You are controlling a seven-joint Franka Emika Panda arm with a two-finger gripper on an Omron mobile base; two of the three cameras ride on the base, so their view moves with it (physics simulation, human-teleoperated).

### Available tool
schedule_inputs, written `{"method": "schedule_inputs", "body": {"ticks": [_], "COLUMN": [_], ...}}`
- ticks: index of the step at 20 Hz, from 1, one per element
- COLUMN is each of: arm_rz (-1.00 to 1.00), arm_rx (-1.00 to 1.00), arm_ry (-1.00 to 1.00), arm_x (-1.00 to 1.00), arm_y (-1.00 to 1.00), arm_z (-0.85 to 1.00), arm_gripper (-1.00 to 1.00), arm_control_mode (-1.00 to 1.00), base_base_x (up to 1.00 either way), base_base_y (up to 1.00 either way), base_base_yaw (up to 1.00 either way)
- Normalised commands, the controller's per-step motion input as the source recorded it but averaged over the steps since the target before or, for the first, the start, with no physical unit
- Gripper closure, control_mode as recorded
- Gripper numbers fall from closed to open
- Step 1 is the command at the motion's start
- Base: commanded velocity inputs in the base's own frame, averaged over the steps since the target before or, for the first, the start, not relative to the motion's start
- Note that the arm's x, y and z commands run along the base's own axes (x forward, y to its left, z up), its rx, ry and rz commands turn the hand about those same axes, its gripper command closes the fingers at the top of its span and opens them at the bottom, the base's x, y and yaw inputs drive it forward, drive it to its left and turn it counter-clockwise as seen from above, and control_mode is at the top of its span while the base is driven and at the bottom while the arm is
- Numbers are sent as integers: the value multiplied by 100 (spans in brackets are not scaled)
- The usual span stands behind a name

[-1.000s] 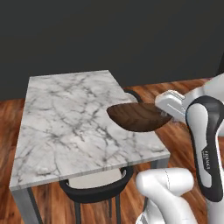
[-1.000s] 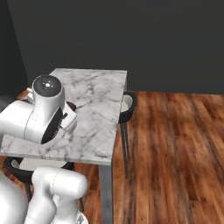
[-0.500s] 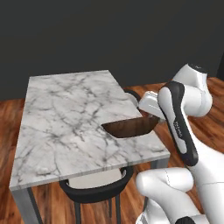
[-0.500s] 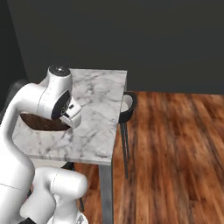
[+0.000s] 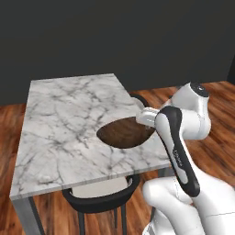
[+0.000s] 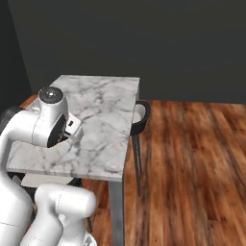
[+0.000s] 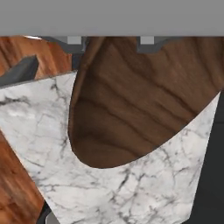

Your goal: Pick up the bowls from the cabinet and place each bowl in front of a stool on the dining counter.

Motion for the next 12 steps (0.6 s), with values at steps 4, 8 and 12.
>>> {"method": "schedule_inputs", "body": {"ticks": [4, 8, 12], "arm_rz": [5, 0, 0], "arm_rx": [-6, 0, 0], "arm_ry": [-27, -3, 11], "arm_x": [24, 42, 41], "arm_y": [14, 0, 0], "arm_z": [-68, -46, -5], "arm_gripper": [100, 100, 100], "arm_control_mode": [-100, -100, -100], "base_base_x": [0, 0, 0], "base_base_y": [0, 0, 0], "base_base_yaw": [0, 0, 0]}}
